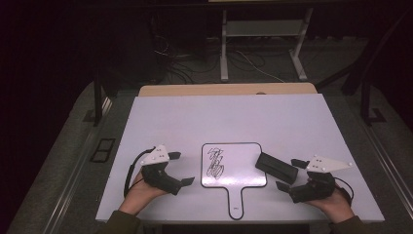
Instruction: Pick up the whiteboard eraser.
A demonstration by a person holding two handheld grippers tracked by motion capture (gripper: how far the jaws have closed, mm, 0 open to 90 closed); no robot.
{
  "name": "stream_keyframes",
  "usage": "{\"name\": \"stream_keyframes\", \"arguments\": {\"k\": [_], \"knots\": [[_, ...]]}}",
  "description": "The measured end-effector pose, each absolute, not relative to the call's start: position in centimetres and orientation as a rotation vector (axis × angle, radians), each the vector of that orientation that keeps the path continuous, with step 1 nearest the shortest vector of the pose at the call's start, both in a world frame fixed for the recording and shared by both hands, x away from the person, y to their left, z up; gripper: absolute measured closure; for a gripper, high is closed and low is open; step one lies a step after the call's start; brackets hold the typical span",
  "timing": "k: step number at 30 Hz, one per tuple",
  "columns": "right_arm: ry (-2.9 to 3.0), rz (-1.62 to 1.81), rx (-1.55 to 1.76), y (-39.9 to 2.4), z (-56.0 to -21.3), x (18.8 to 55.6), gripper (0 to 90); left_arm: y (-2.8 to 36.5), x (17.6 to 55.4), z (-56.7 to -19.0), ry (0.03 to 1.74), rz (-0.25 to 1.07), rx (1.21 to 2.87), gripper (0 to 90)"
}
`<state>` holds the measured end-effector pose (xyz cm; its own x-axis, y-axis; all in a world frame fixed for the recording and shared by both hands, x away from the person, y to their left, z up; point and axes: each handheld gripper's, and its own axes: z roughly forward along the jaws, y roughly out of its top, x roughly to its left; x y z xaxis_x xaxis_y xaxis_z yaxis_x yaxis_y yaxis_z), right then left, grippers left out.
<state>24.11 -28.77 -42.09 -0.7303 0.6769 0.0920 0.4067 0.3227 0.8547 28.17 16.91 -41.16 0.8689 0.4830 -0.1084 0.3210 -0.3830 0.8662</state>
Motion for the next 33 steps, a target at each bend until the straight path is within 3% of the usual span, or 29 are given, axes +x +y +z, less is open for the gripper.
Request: {"name": "stream_keyframes", "arguments": {"k": [33], "knots": [[2.297, 1.461, 0.956, -29.8, -40.4, 27.5, 2.5, 17.0, 27.7, -41.7, 0.599, 0.186, 2.016, 0.0]]}}
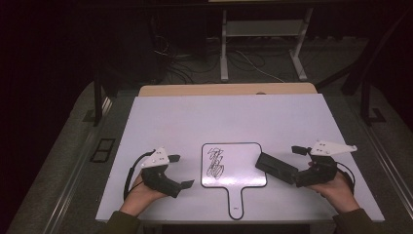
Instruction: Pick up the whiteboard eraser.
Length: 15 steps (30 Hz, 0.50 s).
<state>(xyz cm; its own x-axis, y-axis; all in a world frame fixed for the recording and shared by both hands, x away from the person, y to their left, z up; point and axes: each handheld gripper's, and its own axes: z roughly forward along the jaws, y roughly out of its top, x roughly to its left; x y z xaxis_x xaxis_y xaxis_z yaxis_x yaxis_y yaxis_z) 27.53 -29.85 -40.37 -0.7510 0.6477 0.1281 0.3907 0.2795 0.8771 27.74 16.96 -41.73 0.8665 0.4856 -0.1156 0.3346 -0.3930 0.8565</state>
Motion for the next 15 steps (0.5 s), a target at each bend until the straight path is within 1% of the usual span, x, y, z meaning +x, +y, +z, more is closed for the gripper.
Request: {"name": "stream_keyframes", "arguments": {"k": [7, 15], "knots": [[2.284, 1.499, 0.937, -29.6, -40.0, 28.7, 2.5, 16.8, 27.8, -41.8, 0.600, 0.178, 2.016, 0.0], [2.359, 1.432, 0.894, -28.7, -39.5, 30.2, 2.5, 16.8, 27.8, -41.8, 0.601, 0.171, 2.010, 0.0]]}}
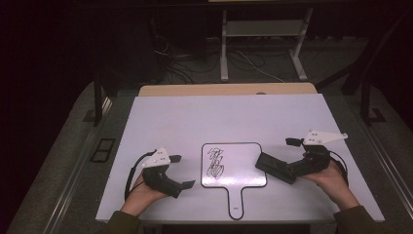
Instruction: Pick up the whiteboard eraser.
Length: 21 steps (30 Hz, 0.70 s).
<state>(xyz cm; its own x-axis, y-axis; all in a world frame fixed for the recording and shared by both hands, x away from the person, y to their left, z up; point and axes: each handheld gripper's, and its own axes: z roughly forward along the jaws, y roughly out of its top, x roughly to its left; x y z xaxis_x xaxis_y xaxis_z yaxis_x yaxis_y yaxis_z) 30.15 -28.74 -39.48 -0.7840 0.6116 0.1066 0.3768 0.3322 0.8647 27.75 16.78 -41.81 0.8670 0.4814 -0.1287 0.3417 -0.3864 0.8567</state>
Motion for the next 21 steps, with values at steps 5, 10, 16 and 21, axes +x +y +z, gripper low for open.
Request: {"name": "stream_keyframes", "arguments": {"k": [5, 10, 16, 21], "knots": [[2.393, 1.397, 0.892, -28.3, -39.4, 31.0, 2.5, 16.8, 27.7, -41.8, 0.599, 0.171, 2.008, 0.0], [2.412, 1.365, 0.888, -28.2, -39.8, 31.4, 2.5, 16.8, 27.7, -41.9, 0.602, 0.169, 2.007, 0.0], [2.462, 1.300, 0.880, -28.2, -40.2, 31.4, 2.6, 16.9, 27.7, -41.9, 0.596, 0.173, 2.010, 0.0], [2.502, 1.245, 0.876, -28.3, -40.5, 31.4, 2.6, 16.9, 27.7, -42.0, 0.599, 0.174, 2.009, 0.0]]}}
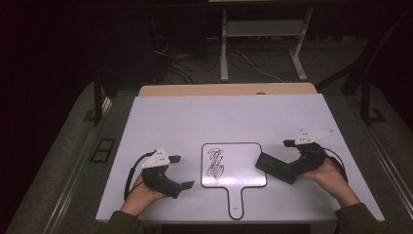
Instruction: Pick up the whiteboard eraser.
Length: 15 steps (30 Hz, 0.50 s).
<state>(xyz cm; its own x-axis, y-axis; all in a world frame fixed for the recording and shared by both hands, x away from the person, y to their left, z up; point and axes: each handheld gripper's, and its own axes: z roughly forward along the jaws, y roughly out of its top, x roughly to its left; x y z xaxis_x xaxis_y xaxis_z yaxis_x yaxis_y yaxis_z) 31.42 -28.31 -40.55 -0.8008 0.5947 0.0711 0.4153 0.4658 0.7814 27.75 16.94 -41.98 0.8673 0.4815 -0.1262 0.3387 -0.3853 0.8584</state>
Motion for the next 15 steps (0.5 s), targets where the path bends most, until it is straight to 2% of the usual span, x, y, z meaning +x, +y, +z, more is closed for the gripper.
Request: {"name": "stream_keyframes", "arguments": {"k": [15], "knots": [[2.633, 1.061, 0.837, -27.8, -41.8, 31.4, 2.5, 17.0, 27.7, -42.0, 0.595, 0.170, 2.014, 0.0]]}}
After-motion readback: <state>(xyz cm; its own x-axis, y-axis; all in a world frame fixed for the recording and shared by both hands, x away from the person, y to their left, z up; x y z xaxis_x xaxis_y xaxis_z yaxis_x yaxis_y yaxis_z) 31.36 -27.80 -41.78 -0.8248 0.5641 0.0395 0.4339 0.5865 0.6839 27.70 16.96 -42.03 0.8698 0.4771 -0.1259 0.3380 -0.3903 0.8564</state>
